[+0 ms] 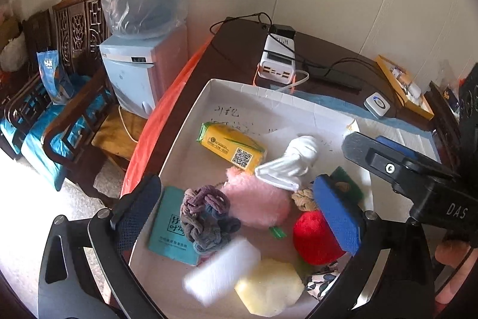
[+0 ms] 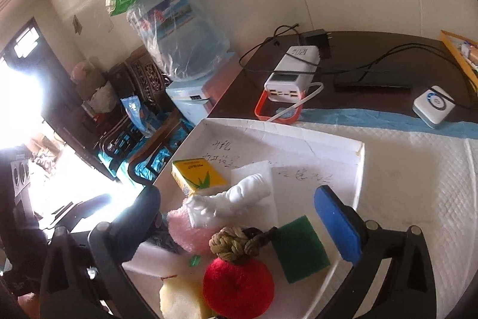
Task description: Organize soft objects
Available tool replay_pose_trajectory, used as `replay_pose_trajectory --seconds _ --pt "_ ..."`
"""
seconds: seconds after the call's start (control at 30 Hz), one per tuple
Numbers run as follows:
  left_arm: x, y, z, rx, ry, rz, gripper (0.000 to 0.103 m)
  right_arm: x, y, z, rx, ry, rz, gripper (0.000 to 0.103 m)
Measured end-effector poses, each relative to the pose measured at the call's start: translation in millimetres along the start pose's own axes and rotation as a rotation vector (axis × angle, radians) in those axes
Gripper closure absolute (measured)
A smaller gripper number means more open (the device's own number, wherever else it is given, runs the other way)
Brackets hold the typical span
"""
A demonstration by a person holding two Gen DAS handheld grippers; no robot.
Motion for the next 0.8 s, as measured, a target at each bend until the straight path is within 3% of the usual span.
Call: replay_pose_trajectory --seconds 0.3,0.5,0.67,0.8 --pt "7.5 0.2 9.6 0.002 -0.03 -0.019 0.0 19.9 -12.7 -0.4 -0.035 -0.065 -0.059 0.0" --pt "14.9 -3.2 7.1 -0.01 -0.06 -0.03 0.0 55.3 -14.4 1.1 -0.024 -0.094 -0.159 0.0" --pt "31.7 -1.1 0.5 -0.027 -0.017 -0.048 0.0 86.0 -14.7 -3.8 0.037 -0.192 -0.231 0.0" --pt "52.6 1.3 -10.9 -0.034 0.065 -0.068 0.0 124.3 -16.1 -21.5 0.031 -0.28 -0.282 0.0"
Point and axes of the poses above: each gripper's, at about its wrist camera, not at the fingertips, and x roughly against the way its jaws point, z to its left, y to its top, the point moved 6 cm from there along -x, roughly the way its jaws point, and after that the axes turned 10 degrees about -x, right-handed, at the moved point
